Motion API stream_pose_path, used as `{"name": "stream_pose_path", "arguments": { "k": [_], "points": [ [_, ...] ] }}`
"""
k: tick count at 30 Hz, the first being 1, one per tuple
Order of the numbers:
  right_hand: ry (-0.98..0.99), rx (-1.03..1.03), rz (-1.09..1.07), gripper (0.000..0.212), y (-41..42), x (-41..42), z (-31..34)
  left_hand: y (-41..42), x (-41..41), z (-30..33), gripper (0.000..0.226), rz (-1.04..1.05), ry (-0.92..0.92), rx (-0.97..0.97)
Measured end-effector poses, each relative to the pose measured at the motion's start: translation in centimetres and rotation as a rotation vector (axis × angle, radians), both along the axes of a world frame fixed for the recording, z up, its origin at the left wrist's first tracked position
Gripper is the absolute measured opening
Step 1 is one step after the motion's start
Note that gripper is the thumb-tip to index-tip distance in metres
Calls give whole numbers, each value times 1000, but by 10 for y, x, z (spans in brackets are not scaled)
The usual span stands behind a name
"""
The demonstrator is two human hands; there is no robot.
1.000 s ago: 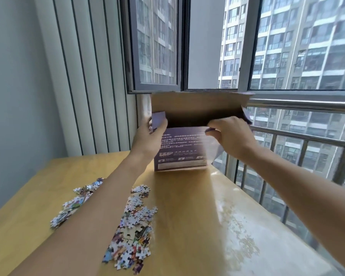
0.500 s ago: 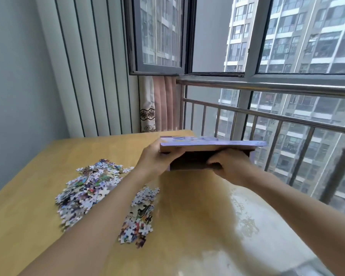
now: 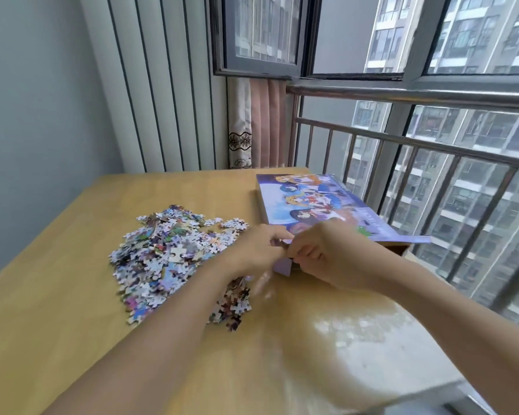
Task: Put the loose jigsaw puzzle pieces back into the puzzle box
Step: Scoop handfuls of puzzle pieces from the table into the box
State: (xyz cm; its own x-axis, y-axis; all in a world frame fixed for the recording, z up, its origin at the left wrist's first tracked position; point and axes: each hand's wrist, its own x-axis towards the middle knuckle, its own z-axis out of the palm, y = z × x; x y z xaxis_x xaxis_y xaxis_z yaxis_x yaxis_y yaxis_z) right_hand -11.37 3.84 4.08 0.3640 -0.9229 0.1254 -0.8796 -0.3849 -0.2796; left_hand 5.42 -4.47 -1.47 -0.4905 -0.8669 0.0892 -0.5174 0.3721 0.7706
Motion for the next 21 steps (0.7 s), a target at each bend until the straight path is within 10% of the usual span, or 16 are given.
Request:
{"name": "stream_pose_path", "arguments": {
  "k": [5,11,16,21],
  "points": [
    [-283,-64,42,23,-36,60,12,-8,69,29,27,87,-15,-89],
    [-218,346,-198,79,-120,113,-4,-14,153,0,30,759,-10,-446],
    [-292,519,-266,92,-181,163,-39,-34,221,-47,63,1051,-164,-157],
    [-304,530,-152,82,-206,172,-46,-34,201,-49,51,837,-108,-15]
  ]
}}
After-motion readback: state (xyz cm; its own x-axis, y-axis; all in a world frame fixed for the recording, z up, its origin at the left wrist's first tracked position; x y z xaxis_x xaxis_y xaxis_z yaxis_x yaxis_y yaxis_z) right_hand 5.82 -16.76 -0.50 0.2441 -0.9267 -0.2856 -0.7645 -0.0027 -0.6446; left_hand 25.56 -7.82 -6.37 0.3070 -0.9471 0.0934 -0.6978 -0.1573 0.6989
